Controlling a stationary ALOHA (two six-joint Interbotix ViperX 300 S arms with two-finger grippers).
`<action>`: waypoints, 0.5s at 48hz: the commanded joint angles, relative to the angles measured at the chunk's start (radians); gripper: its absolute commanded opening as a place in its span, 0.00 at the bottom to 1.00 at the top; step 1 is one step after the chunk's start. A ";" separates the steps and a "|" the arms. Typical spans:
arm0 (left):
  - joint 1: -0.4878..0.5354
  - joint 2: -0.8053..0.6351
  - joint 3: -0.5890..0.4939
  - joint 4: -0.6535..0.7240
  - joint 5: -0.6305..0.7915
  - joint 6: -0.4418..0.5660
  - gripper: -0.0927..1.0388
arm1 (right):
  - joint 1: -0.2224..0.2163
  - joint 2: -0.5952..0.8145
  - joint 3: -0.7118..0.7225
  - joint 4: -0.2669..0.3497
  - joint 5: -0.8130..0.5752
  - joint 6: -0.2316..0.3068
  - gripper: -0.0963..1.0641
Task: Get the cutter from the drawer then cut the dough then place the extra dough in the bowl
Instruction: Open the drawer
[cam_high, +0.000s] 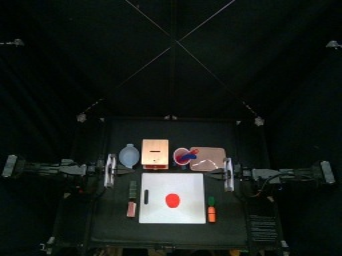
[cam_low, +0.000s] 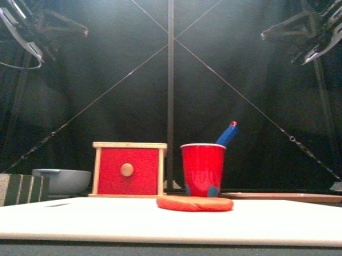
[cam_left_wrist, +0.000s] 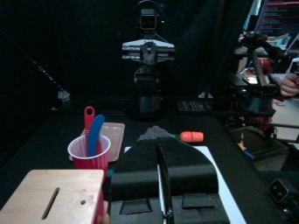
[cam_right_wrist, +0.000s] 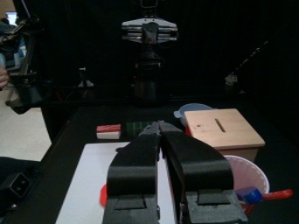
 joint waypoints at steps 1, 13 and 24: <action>0.000 0.060 -0.006 -0.002 -0.014 -0.005 0.12 | -0.009 0.044 -0.012 -0.005 -0.005 -0.006 0.02; -0.026 0.222 0.000 -0.087 -0.144 -0.011 0.12 | -0.084 0.222 -0.097 -0.063 -0.064 -0.003 0.04; -0.129 0.397 -0.002 -0.272 -0.331 -0.012 0.13 | -0.143 0.505 -0.264 -0.135 -0.181 -0.003 0.04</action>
